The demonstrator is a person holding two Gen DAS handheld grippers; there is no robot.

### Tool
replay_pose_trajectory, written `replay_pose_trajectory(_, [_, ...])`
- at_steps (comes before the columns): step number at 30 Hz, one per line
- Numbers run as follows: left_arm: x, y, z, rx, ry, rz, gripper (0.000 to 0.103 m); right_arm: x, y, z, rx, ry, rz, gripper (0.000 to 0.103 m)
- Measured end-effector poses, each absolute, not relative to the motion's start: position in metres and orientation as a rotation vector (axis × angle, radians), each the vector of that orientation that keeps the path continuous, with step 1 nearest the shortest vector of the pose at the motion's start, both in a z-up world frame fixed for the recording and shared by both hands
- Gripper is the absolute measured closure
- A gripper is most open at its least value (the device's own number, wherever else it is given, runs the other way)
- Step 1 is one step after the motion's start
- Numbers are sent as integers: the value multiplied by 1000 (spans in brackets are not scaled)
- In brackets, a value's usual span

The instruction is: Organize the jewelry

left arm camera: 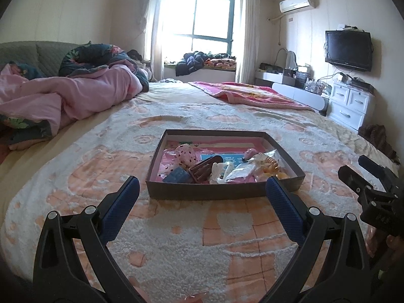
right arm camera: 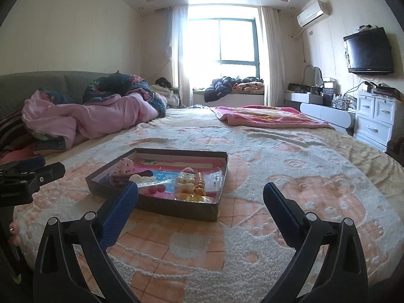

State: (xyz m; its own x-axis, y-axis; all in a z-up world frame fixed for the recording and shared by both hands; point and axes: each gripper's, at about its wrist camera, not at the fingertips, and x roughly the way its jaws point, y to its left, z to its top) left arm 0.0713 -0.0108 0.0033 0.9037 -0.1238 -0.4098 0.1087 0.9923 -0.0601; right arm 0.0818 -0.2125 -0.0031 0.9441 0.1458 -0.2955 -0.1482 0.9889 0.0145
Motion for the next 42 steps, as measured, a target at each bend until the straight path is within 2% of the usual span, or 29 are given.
replay_pose_trajectory(8, [63,-16,-3,-30,384,-137,11,65,-214,1,3,218,159,7])
replay_pose_trajectory(42, [72,-15,-10,-45,395,-131,11,79,-208,-11,14,277,178,7])
